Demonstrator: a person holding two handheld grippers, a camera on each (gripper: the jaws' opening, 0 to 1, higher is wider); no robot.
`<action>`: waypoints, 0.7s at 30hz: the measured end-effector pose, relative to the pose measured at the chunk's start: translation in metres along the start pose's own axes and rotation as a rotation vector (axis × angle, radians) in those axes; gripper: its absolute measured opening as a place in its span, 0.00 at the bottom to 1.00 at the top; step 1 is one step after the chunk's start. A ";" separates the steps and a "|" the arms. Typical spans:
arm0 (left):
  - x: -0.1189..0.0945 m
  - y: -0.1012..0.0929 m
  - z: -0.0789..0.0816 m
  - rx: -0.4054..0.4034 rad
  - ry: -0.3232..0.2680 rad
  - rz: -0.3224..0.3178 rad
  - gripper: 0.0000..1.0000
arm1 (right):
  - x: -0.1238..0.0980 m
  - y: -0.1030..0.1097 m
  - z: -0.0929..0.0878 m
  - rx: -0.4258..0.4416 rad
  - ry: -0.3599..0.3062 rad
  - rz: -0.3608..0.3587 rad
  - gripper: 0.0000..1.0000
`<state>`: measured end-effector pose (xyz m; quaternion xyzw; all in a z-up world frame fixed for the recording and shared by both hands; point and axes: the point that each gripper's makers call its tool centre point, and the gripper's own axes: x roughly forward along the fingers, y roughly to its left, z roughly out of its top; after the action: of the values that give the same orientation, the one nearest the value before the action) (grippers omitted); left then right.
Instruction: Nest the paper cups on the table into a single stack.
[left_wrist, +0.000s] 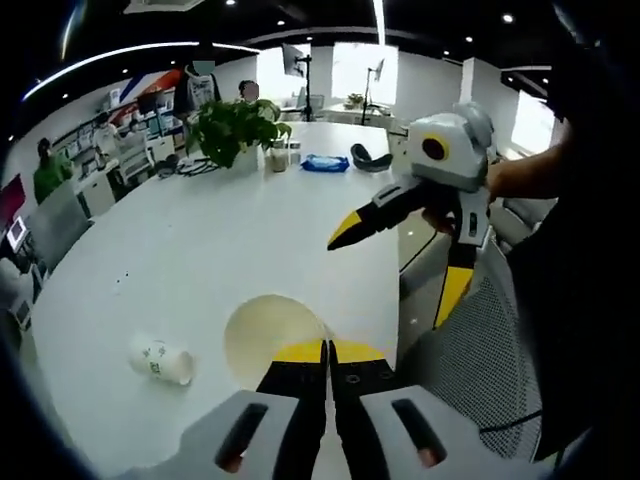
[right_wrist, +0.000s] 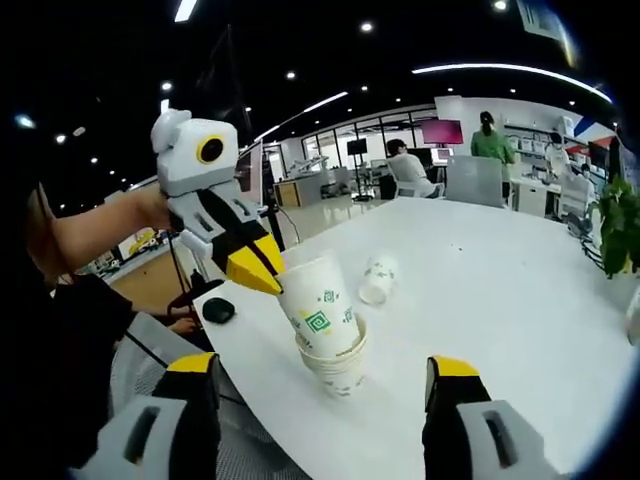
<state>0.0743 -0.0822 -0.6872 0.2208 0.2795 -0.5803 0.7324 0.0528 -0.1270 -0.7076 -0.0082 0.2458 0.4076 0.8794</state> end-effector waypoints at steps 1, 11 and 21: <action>0.002 -0.001 -0.002 0.017 0.020 0.001 0.00 | 0.000 0.000 0.000 0.001 0.000 0.000 0.85; 0.022 -0.002 -0.017 0.165 0.128 0.004 0.00 | 0.000 0.000 -0.005 0.005 0.011 0.004 0.84; 0.038 0.000 -0.035 0.252 0.222 -0.017 0.00 | 0.001 0.000 -0.009 0.010 0.018 0.005 0.84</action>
<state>0.0759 -0.0871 -0.7384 0.3715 0.2856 -0.5891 0.6584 0.0492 -0.1279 -0.7163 -0.0070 0.2558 0.4084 0.8762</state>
